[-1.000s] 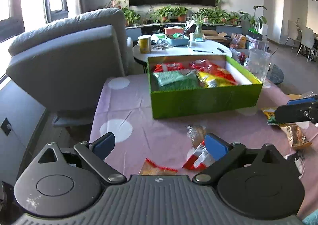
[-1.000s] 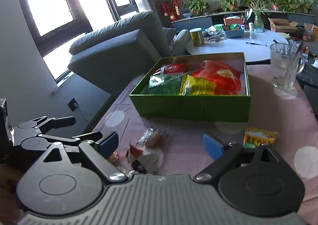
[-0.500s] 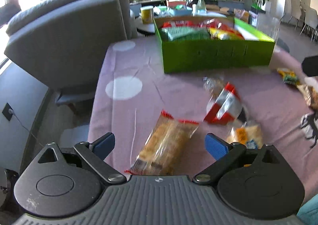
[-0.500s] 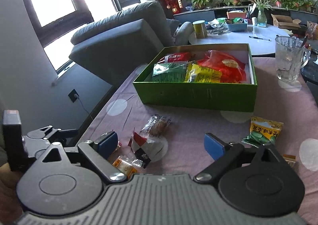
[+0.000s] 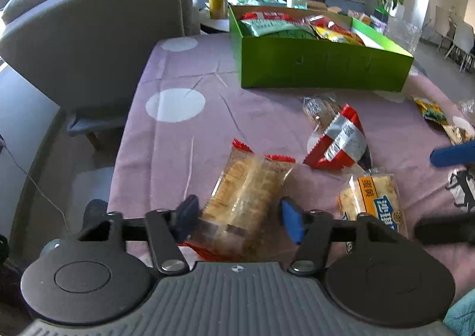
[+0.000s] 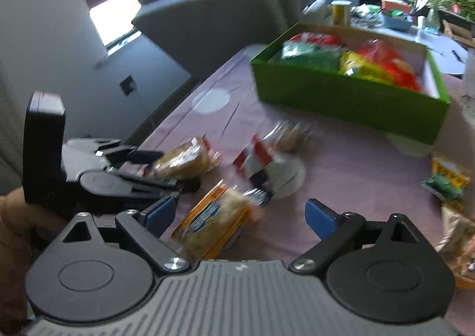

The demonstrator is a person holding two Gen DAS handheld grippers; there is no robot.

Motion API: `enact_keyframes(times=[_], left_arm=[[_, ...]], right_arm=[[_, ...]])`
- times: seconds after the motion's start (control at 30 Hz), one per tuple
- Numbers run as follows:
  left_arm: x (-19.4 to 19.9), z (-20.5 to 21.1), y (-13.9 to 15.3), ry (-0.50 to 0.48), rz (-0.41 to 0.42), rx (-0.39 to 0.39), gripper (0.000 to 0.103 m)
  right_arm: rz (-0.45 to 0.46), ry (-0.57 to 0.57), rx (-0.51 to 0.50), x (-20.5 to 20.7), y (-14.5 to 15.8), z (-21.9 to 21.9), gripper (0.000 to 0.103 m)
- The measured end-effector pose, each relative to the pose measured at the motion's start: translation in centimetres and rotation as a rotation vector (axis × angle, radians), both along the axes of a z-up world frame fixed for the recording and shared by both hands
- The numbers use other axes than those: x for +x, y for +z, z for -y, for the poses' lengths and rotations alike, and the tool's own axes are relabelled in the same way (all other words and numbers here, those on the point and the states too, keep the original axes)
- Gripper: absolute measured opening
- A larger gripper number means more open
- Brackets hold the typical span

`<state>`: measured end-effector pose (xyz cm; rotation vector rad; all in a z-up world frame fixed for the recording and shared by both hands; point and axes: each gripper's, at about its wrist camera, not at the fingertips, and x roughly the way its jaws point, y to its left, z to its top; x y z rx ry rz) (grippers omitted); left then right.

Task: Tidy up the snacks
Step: 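Move the left gripper to the long biscuit pack while the right approaches the yellow-blue bread pack, then grasp the long biscuit pack with the left gripper while the right grasps the yellow-blue bread pack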

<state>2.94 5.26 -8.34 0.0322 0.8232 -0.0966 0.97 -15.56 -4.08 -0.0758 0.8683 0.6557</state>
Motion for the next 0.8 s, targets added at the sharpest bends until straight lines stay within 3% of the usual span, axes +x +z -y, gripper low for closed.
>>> enact_keyframes(times=[0.1,0.3,0.33,0.47,0.63,0.8], left_arm=[[-0.1,-0.3,0.2,0.0,0.0,-0.025,0.042],[-0.3,-0.3,0.2,0.0,0.001,-0.029,0.042],[-0.3,-0.2,0.2,-0.001,0.0,-0.025,0.044],[-0.1,0.1,0.0,0.014,-0.003,-0.004,0.068],[0.1,0.5,-0.2,0.02,-0.001,0.013,0.072],[0.1,0.7,-0.3,0.02,0.005,0.018,0.072]], right_arm=[[-0.008,0.026,-0.045,-0.4,-0.6,-1.2,0.062],[-0.048,0.014,-0.095,0.0,-1.7,-2.3,0.061],[-0.064,0.002,-0.096,0.3,-1.9,-2.3,0.061],[-0.09,-0.027,-0.103,0.9,-2.5,-2.6,0.062],[-0.089,-0.037,-0.114,1.1,-2.4,-1.6,0.062],[-0.037,-0.138,-0.153,1.6,-1.7,0.7,0.063]])
